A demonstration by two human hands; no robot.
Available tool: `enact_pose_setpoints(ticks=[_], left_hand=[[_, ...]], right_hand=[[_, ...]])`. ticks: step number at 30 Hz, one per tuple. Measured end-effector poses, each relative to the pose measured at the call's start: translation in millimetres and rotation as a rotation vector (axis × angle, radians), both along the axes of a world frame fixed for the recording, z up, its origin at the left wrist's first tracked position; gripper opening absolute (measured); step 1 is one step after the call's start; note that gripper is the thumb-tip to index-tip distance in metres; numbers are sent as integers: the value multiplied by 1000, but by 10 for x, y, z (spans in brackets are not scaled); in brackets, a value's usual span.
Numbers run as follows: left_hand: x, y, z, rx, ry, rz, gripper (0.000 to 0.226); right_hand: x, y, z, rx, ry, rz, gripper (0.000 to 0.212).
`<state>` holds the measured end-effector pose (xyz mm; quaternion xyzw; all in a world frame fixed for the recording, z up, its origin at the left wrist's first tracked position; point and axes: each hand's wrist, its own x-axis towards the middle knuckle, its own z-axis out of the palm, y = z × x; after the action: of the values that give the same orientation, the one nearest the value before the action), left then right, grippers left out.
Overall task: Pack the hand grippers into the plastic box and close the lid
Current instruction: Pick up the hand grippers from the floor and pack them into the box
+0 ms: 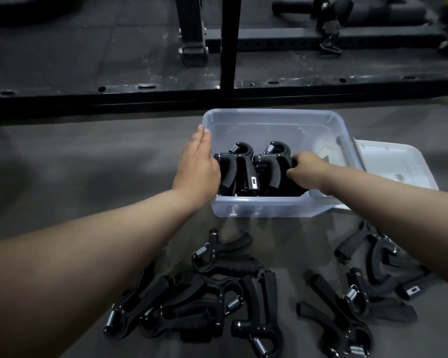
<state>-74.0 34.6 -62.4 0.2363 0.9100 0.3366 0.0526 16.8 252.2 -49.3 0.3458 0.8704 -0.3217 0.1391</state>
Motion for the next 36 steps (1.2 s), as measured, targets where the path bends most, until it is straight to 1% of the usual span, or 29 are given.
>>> enact_pose_setpoints(ticks=[2,4,6,9,12,14,16,20,21,23,24,27,29,31,32,35,36], left_hand=[[3,-4,9,0,-2,0,60],[5,-2,21,-3,-1,-1,60],[3,3,25,-4,-2,0,60],[4,4,12,-5,-4,-4,60],[-3,-2,8,-12,-3,-6,60],[-6,-1,11,-18,1,-4,60],[1,1,12,-15,5,-1,60],[-12,7,-5,1,8,-5,61],[-16,9,-7,4,1,1,61],[-13,14,-7,8,-7,14,61],[-9,14,-4,7,-9,19,61],[-3,15,7,-3,-36,24,63],[4,-5,27,0,-58,32,65],[10,-12,43,7,-69,29,65],[15,-11,46,10,-68,22,65],[5,-35,64,21,-97,-5,63],[4,-68,69,24,-113,-11,60]], right_hand=[[0,-20,1,-2,11,6,21],[14,-36,8,1,-6,17,18],[27,-62,32,28,-37,70,16],[32,-97,58,20,-52,119,19],[39,-108,65,-43,-49,83,23],[52,-122,80,-34,-72,102,19],[57,-129,85,-18,-76,117,23],[53,-70,92,-33,-45,40,21],[56,-57,104,-27,-40,20,24],[71,-46,110,-1,10,25,39],[95,-73,124,26,47,55,42],[168,-164,100,104,118,214,38],[189,-306,137,106,136,318,36],[162,-471,186,104,183,381,29],[139,-571,209,101,199,410,32],[55,-961,266,77,246,508,54],[8,-1087,260,77,279,539,58]])
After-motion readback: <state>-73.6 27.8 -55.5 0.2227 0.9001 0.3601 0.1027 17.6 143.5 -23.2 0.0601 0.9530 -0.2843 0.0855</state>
